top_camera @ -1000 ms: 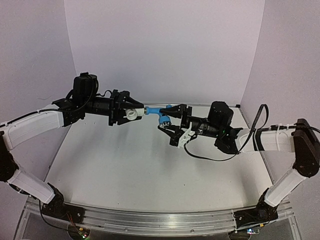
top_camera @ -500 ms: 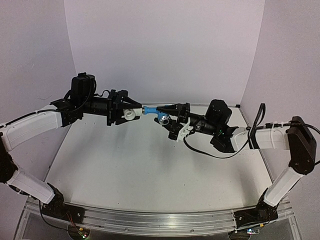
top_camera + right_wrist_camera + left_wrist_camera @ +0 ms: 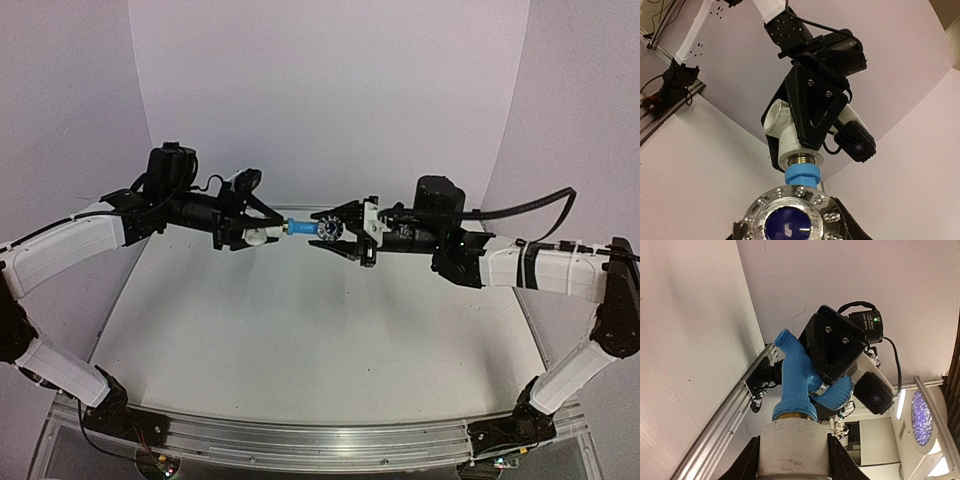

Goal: Install the water faucets

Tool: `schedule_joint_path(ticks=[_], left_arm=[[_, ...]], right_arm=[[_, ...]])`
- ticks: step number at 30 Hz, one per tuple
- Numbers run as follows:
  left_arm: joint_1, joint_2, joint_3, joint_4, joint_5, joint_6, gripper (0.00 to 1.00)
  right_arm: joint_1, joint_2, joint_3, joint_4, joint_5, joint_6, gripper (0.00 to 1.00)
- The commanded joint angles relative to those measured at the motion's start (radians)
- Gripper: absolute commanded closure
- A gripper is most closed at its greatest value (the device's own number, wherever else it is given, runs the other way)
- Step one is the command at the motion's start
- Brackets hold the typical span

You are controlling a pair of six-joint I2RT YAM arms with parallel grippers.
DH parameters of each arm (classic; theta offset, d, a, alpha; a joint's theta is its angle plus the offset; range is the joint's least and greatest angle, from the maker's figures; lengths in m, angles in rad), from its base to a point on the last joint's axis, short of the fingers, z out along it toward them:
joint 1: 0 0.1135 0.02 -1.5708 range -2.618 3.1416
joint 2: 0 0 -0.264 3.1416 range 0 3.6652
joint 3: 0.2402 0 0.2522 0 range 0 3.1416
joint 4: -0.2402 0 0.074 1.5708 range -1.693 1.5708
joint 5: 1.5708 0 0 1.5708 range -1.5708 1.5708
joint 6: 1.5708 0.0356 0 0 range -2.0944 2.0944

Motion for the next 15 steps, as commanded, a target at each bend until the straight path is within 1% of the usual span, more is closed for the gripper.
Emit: schedule_joint_path(ticks=[1,4,8,12,15], left_arm=[[-0.006,0.033,0.118,-0.050,-0.094,0.315,1.00],[-0.008,0.018,0.151,-0.059,-0.138,0.490,1.00],[-0.033,-0.017,0.166,-0.060,-0.169,0.782,1.00],[-0.074,-0.054,0.147,-0.060,-0.158,1.100,1.00],[-0.098,-0.064,0.149,-0.058,-0.111,1.287,1.00]], right_arm=[[0.053,-0.041,0.080,-0.048,-0.084,0.337,1.00],[0.055,-0.040,0.092,-0.059,-0.068,0.513,1.00],[0.056,-0.041,0.110,-0.070,-0.065,0.720,1.00],[0.056,-0.033,0.141,-0.071,-0.041,0.961,1.00],[0.056,-0.025,0.162,-0.079,-0.013,1.104,1.00]])
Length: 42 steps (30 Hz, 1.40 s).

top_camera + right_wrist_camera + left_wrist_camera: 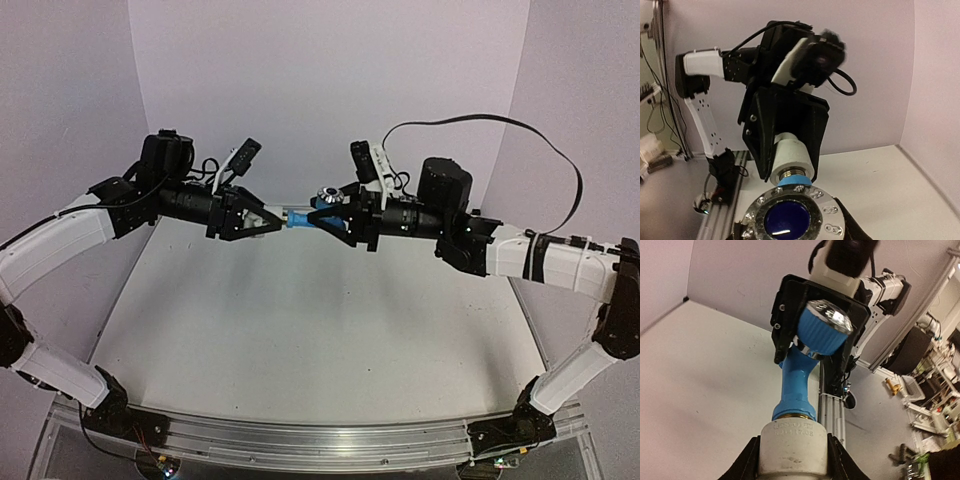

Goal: Install the water faucets

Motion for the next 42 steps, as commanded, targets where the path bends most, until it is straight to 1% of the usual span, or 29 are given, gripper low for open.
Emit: schedule_joint_path(ticks=[1,6,10,14,19,22,24,26,28,31,34,35,36,37,39,42], left_arm=[[-0.063,-0.038,0.051,0.099,-0.003,0.456,1.00],[-0.108,-0.050,0.060,0.100,-0.046,0.758,1.00],[-0.113,-0.057,0.063,0.102,-0.076,0.981,1.00],[-0.117,-0.056,0.084,0.114,-0.166,1.172,1.00],[-0.117,-0.059,0.061,0.185,-0.270,1.427,1.00],[-0.117,-0.049,0.044,0.229,-0.304,1.575,1.00],[-0.116,-0.053,0.007,0.267,-0.333,1.708,1.00],[-0.115,-0.054,-0.016,0.304,-0.348,1.791,1.00],[-0.115,-0.056,-0.026,0.306,-0.358,1.837,1.00],[-0.113,-0.055,-0.043,0.305,-0.369,1.864,1.00],[-0.103,-0.048,-0.050,0.307,-0.397,1.842,1.00],[-0.095,-0.044,-0.049,0.307,-0.404,1.820,1.00],[-0.087,-0.038,-0.045,0.309,-0.414,1.792,1.00],[-0.079,-0.031,-0.039,0.313,-0.430,1.756,1.00],[-0.065,-0.013,-0.018,0.321,-0.470,1.667,1.00],[-0.021,0.001,0.005,0.329,-0.472,1.490,1.00]], right_arm=[[0.054,-0.006,0.073,-0.006,-0.013,0.367,1.00],[0.054,0.021,0.122,-0.012,-0.009,0.591,1.00],[0.054,0.057,0.171,-0.050,-0.006,0.804,1.00],[0.044,0.083,0.185,-0.083,0.001,0.984,1.00],[0.012,0.098,0.169,-0.104,0.016,1.239,1.00],[0.006,0.108,0.174,-0.105,0.003,1.324,1.00],[0.004,0.111,0.177,-0.108,-0.004,1.356,1.00],[-0.002,0.115,0.172,-0.110,-0.001,1.395,1.00],[-0.008,0.117,0.165,-0.110,0.007,1.419,1.00],[-0.013,0.116,0.165,-0.110,0.035,1.426,1.00],[-0.016,0.115,0.171,-0.110,0.055,1.412,1.00],[-0.018,0.113,0.171,-0.112,0.059,1.406,0.98],[-0.019,0.110,0.171,-0.119,0.063,1.392,0.94],[-0.021,0.105,0.173,-0.131,0.066,1.371,0.86],[-0.025,0.090,0.168,-0.143,0.067,1.329,0.63],[-0.039,0.052,0.152,-0.155,0.078,1.266,0.34]])
